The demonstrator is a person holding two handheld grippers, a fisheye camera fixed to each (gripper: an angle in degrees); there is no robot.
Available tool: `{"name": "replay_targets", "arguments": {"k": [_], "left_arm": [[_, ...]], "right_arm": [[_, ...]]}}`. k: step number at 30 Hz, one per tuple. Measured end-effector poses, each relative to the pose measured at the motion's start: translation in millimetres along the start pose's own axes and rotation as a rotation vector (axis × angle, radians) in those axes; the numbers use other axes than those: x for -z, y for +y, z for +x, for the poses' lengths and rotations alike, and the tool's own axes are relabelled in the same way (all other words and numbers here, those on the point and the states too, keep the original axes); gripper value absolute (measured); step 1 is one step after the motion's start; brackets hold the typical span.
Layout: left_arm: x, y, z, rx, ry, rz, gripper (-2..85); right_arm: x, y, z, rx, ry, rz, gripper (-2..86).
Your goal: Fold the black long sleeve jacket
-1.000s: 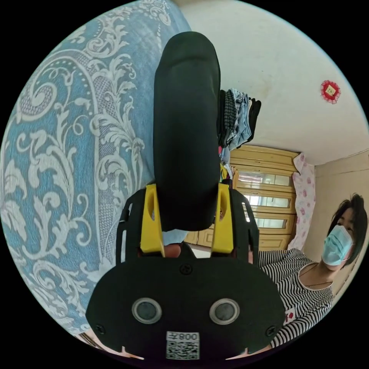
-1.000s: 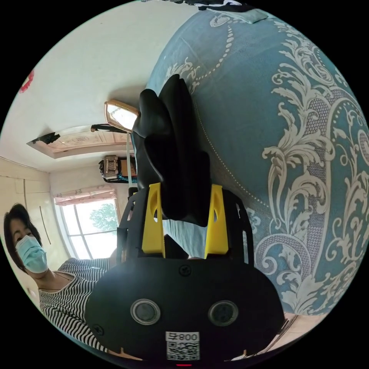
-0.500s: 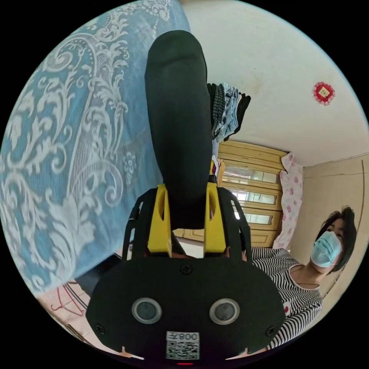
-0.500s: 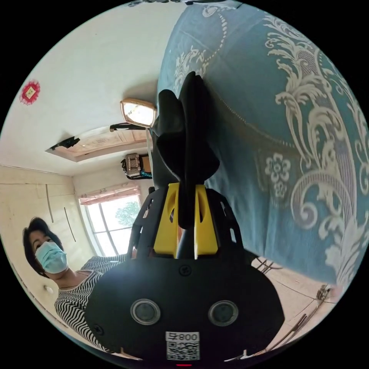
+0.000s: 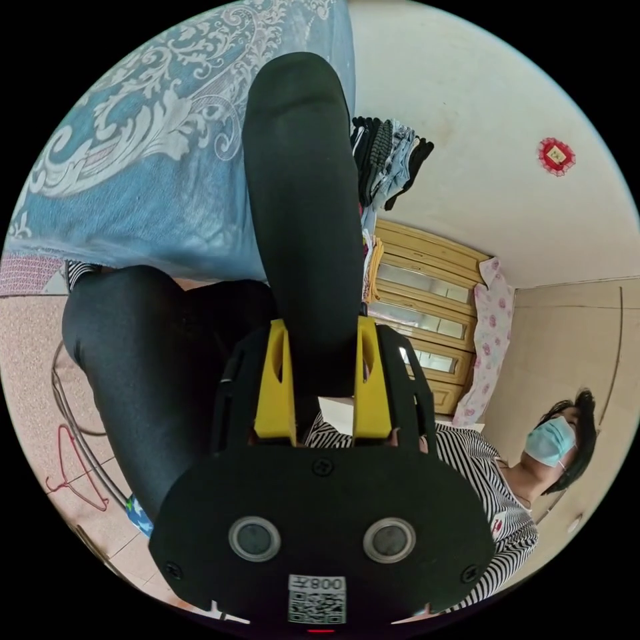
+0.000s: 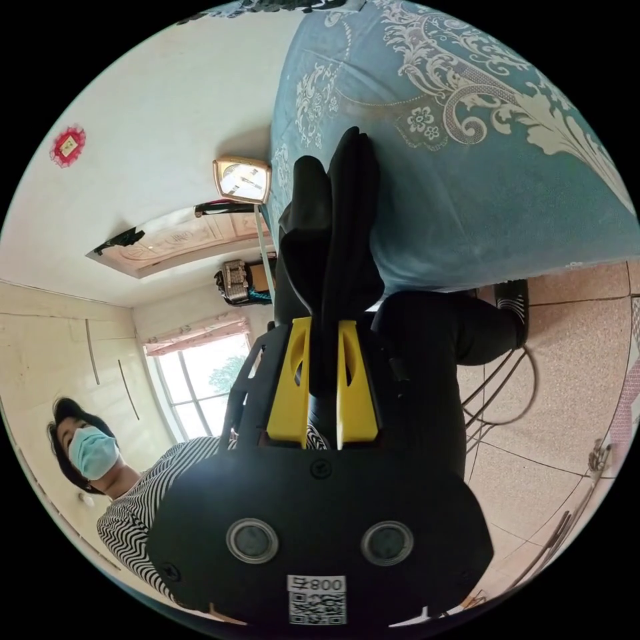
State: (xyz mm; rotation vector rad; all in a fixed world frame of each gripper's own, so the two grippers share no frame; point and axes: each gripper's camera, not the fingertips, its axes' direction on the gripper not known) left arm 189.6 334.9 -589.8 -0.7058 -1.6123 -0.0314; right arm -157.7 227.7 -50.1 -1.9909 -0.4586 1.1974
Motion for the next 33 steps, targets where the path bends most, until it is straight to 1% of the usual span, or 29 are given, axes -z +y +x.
{"name": "replay_targets", "arguments": {"k": [9,17,24,29,33], "left_arm": [[-52,-18,52,0.041,-0.017,0.009,14.4],[-114,-53,121,0.125,-0.054,-0.026,14.3],[-183,-104,228,0.217,-0.107,-0.08,14.0],[-246,-135,314,0.244,-0.129,-0.154,14.1],[-320,-158,388,0.22,-0.143,-0.242,14.1]], "right_arm": [[-2,-30,129,0.046,-0.007,-0.049,6.8],[22,-81,273,0.025,-0.059,-0.111,6.8],[68,-121,366,0.013,-0.105,-0.097,6.6],[133,-125,439,-0.003,-0.151,-0.026,6.4],[190,-119,494,0.021,-0.167,0.037,6.4]]}}
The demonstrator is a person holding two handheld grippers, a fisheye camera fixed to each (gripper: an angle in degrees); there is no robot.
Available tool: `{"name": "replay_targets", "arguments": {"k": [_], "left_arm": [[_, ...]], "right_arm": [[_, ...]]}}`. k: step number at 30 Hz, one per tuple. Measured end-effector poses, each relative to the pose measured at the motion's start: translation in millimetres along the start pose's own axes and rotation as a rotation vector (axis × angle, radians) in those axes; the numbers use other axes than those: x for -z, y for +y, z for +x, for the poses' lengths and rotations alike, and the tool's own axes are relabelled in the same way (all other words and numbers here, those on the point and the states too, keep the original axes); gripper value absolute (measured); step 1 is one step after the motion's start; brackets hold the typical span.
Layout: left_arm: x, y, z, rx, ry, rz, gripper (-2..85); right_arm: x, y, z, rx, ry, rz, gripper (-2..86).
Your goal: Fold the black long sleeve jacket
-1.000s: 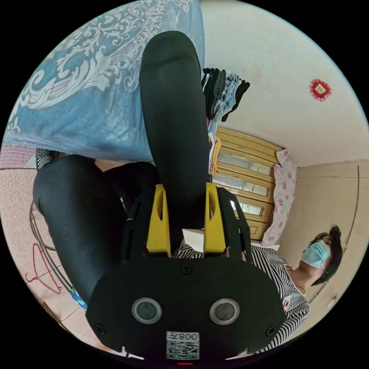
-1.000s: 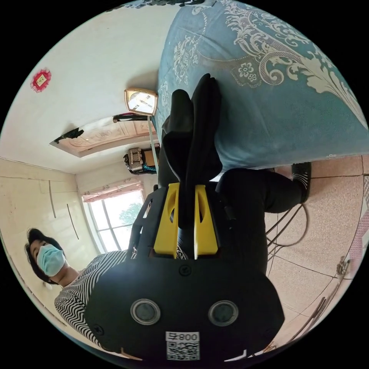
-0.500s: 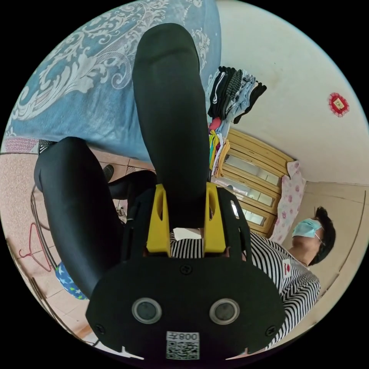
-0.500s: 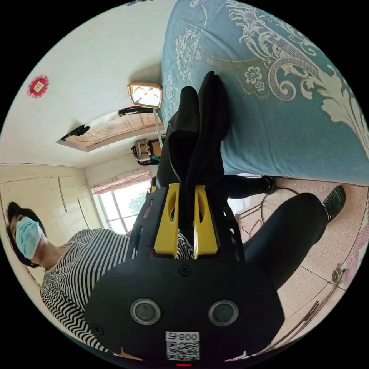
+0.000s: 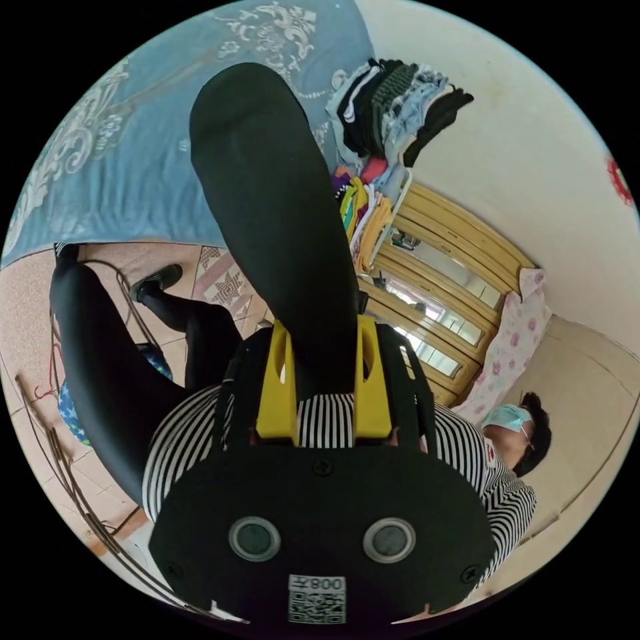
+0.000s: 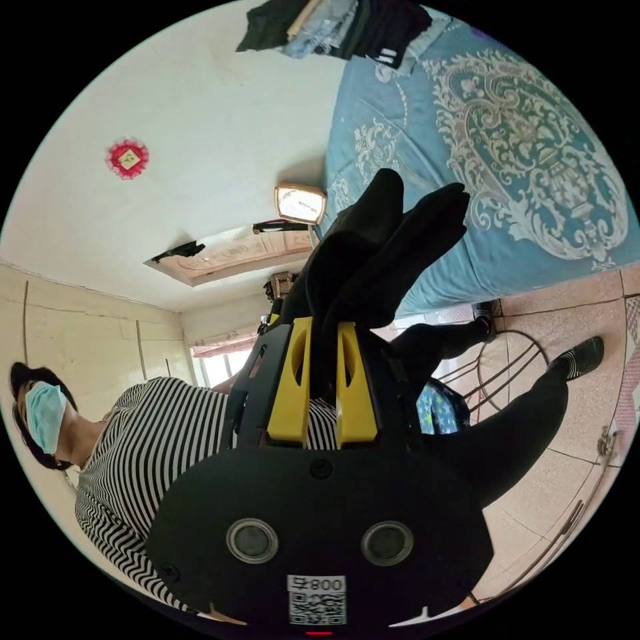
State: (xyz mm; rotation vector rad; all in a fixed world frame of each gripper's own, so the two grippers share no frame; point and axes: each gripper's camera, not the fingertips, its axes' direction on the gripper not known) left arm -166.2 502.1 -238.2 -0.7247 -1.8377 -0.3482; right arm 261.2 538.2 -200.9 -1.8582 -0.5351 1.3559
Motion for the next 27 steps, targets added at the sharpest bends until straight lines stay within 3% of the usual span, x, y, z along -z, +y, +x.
{"name": "replay_targets", "arguments": {"k": [15,27], "left_arm": [[-244,-97,352,-0.365,-0.047,-0.188,14.2],[-425,-279,552,-0.492,0.029,-0.327,14.1]], "right_arm": [[305,-38,183,0.315,0.021,0.308,6.3],[481,-219,409,0.332,0.092,0.471,6.4]]}}
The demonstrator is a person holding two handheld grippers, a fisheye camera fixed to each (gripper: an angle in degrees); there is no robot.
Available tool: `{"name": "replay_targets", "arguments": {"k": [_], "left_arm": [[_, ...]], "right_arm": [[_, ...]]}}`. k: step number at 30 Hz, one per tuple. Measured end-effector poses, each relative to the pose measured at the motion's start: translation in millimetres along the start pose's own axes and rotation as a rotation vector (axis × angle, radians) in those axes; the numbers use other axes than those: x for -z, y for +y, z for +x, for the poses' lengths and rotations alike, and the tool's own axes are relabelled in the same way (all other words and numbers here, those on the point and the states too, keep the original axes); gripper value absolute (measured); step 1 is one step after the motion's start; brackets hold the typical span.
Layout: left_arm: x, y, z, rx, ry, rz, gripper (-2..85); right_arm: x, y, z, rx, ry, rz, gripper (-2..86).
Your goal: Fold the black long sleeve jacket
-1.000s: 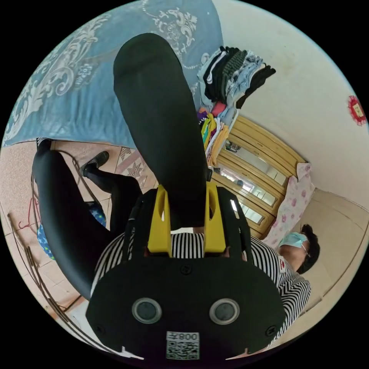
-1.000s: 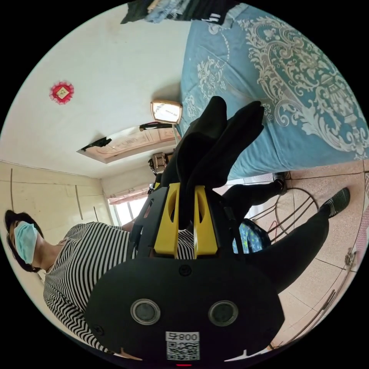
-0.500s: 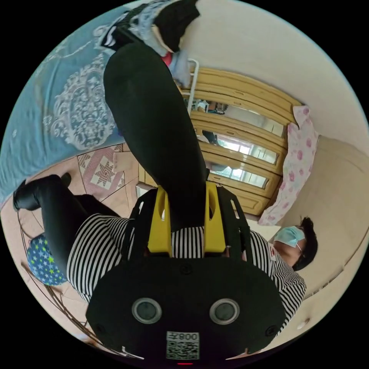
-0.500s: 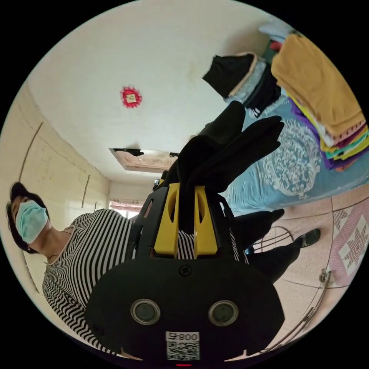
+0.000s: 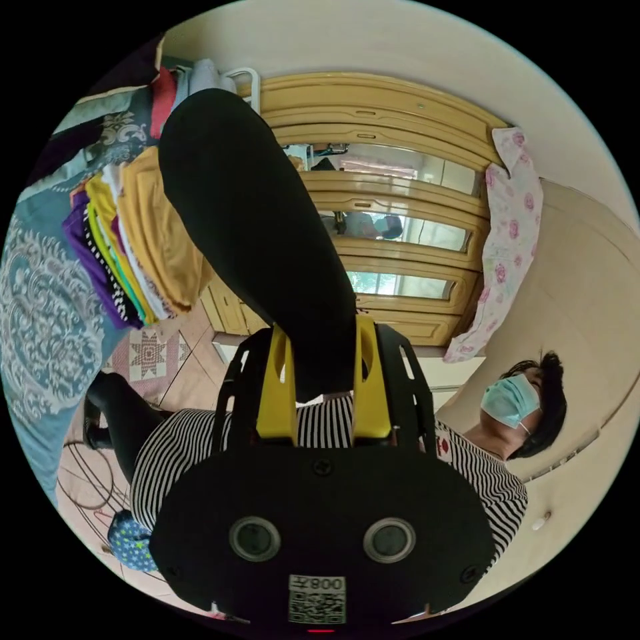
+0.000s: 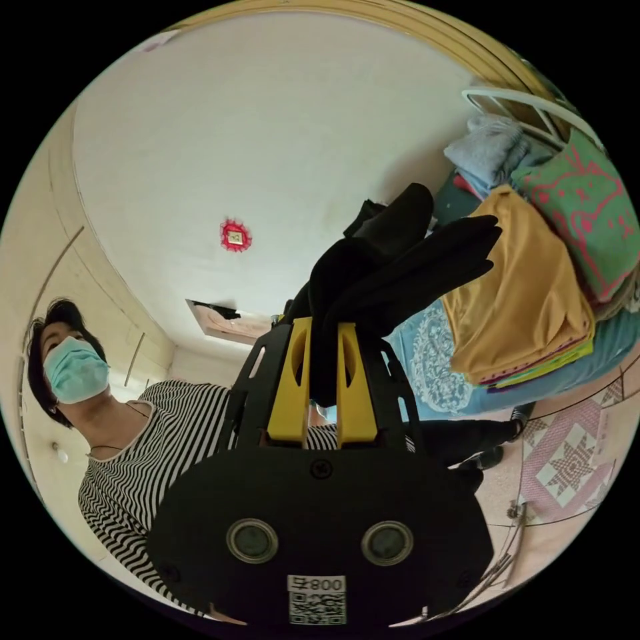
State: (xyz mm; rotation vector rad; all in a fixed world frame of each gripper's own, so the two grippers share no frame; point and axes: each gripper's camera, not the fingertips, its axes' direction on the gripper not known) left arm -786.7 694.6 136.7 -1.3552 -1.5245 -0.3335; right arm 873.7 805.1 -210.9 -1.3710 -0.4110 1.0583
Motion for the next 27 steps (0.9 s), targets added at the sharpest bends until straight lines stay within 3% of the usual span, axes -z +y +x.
{"name": "replay_targets", "arguments": {"k": [11,19,23,27], "left_arm": [[-50,-289,71,-0.157,0.036,0.101,13.8],[-77,-502,130,-0.314,-0.029,0.329,14.1],[-99,-576,107,-0.28,-0.121,0.412,14.3],[-135,-643,22,-0.059,-0.201,0.462,14.4]], "right_arm": [[-22,-273,242,0.122,0.142,-0.062,6.4],[-76,-497,385,0.303,0.214,-0.148,6.5],[-131,-589,523,0.282,0.27,-0.237,6.6],[-198,-631,691,0.111,0.343,-0.327,6.8]]}}
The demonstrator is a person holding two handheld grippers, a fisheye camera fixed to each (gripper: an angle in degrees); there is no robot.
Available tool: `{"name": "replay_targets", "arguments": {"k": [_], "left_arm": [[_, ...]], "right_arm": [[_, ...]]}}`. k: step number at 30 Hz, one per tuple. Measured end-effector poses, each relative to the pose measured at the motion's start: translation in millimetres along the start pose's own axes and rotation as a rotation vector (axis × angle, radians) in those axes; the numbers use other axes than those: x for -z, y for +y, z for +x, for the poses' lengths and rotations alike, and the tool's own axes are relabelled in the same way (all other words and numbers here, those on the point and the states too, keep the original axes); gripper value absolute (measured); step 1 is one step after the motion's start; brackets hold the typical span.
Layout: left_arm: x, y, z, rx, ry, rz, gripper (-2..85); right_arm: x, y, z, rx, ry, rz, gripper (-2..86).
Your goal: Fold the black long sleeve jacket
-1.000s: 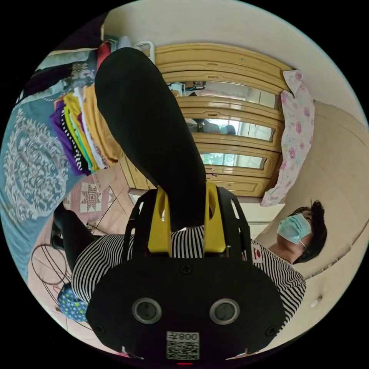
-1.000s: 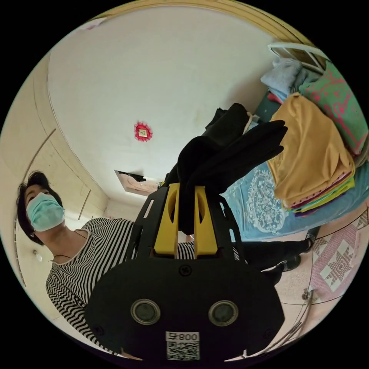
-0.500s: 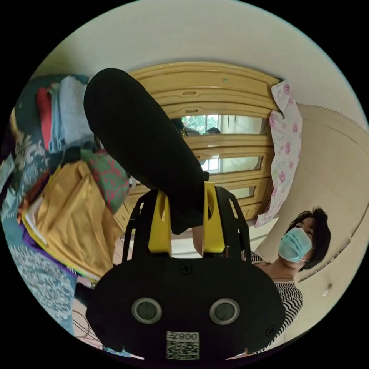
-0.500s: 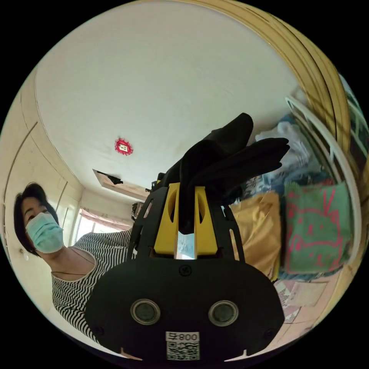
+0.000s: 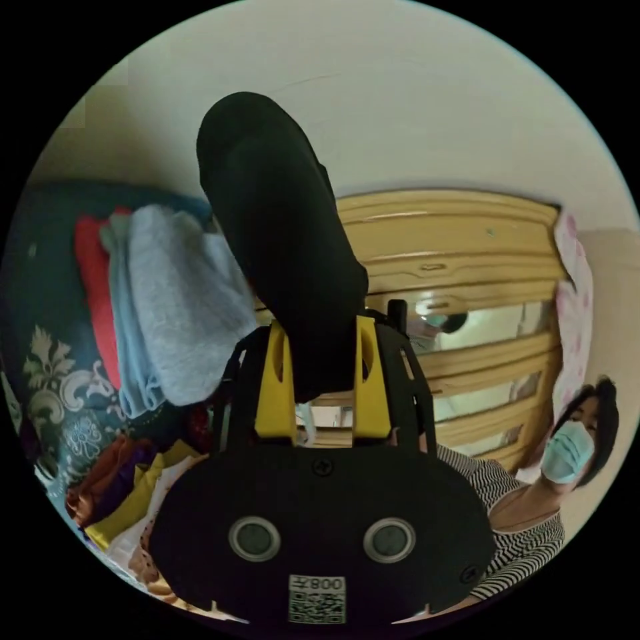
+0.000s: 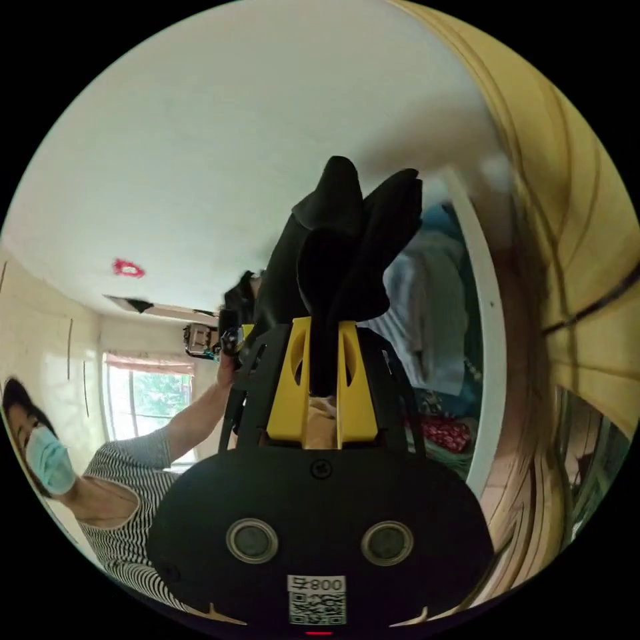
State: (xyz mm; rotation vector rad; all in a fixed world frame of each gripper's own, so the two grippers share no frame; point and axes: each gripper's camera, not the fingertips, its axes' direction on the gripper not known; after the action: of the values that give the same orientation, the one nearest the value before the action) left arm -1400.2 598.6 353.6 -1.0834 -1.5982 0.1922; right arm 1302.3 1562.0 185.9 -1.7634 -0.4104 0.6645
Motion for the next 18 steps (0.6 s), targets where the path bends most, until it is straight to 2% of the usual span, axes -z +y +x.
{"name": "replay_targets", "arguments": {"k": [2,3,4,7,12,18], "left_arm": [[-29,-3,-35,0.154,-0.098,-0.019,14.4],[-45,-2,-47,0.196,-0.165,-0.044,14.4],[-57,-1,-50,0.18,-0.163,-0.045,14.4],[-75,-4,-40,0.145,-0.148,-0.035,14.5],[-101,-19,-12,0.125,-0.189,-0.017,14.4],[-120,-30,53,0.02,-0.356,0.026,12.4]], "right_arm": [[-84,-11,90,-0.151,0.063,-0.121,6.9],[-104,-11,107,-0.181,0.081,-0.155,6.9],[-134,-9,131,-0.188,0.097,-0.196,7.0],[-166,-6,162,-0.141,-0.014,-0.147,7.5],[-229,-17,160,-0.058,0.071,-0.161,8.2],[-268,-2,122,0.012,0.301,-0.024,5.7]]}}
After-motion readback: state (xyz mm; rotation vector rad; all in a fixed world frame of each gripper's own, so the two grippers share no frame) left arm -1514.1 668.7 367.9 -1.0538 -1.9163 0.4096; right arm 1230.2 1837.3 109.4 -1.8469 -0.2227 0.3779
